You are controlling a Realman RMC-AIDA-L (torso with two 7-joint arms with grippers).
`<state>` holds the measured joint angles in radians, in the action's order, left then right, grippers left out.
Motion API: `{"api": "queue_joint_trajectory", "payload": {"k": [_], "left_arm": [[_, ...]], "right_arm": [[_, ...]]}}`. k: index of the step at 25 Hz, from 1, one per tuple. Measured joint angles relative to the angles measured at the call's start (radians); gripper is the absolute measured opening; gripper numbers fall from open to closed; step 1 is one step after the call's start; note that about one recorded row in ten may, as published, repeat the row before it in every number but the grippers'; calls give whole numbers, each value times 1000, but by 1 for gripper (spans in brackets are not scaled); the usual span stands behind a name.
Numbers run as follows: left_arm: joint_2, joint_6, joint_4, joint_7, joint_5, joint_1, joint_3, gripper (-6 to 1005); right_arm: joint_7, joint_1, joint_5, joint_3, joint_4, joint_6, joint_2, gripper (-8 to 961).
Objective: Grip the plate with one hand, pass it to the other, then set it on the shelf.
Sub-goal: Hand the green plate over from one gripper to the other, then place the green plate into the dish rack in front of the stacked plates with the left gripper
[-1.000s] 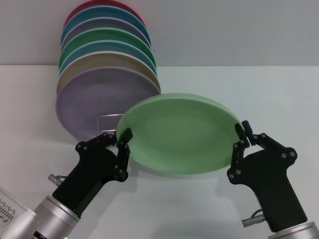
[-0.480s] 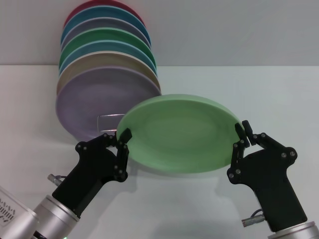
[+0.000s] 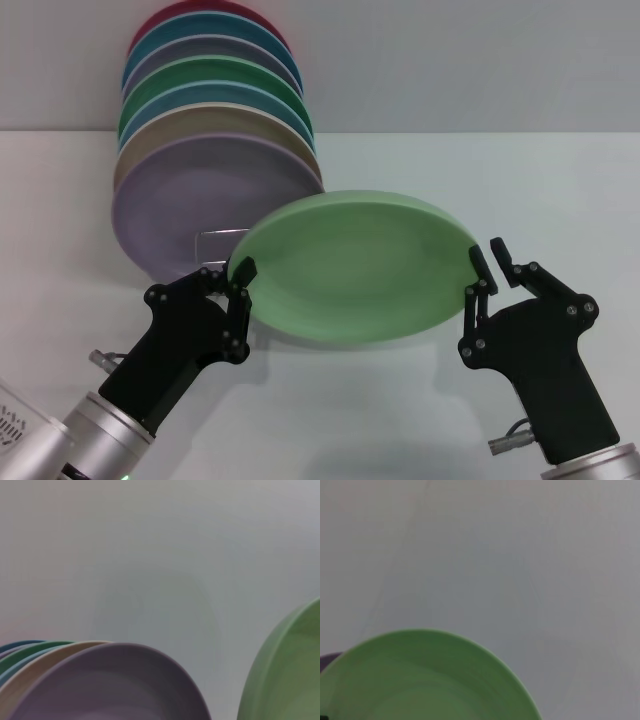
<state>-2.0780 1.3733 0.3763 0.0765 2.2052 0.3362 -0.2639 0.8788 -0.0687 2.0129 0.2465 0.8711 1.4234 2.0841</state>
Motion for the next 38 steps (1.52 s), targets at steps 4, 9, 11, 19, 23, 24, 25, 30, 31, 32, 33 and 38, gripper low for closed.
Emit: {"api": "queue_joint_trajectory", "payload": {"k": [4, 9, 11, 19, 23, 24, 25, 30, 31, 32, 33, 38], "left_arm": [[1, 3, 0, 0, -2, -4, -8, 69], [4, 40, 2, -3, -4, -21, -40, 76], [5, 63, 1, -3, -4, -29, -46, 78], [11, 206, -10, -3, 0, -60, -98, 89], [12, 260, -49, -3, 2, -55, -146, 95], [12, 270, -61, -3, 3, -51, -154, 96], [12, 276, -76, -3, 3, -45, -162, 97], [13, 297, -172, -4, 2, -8, -171, 104], [13, 295, -192, -4, 2, -3, -171, 106], [13, 292, -204, -4, 3, 0, -171, 107], [13, 292, -204, -4, 3, 0, -171, 108], [14, 222, -254, 10, 4, 19, -163, 115]], "right_arm": [[2, 1, -2, -8, -2, 4, -1, 131], [-8, 9, 4, -30, -2, 50, -2, 334], [-15, 5, 2, -65, -6, 97, -4, 334], [-49, -10, -9, -66, -63, 62, -1, 333], [-85, -41, -55, -73, -108, 45, 1, 333], [-85, -41, -55, -73, -108, 45, 1, 333], [-87, -46, -60, -74, -114, 42, 1, 333], [-92, -56, -63, -70, -125, 29, 2, 334], [-91, -58, -63, -67, -125, 29, 2, 334], [-91, -58, -63, -67, -125, 29, 2, 334], [-91, -58, -63, -67, -125, 29, 2, 334], [-86, -59, -63, -64, -126, 29, 2, 333]]}}
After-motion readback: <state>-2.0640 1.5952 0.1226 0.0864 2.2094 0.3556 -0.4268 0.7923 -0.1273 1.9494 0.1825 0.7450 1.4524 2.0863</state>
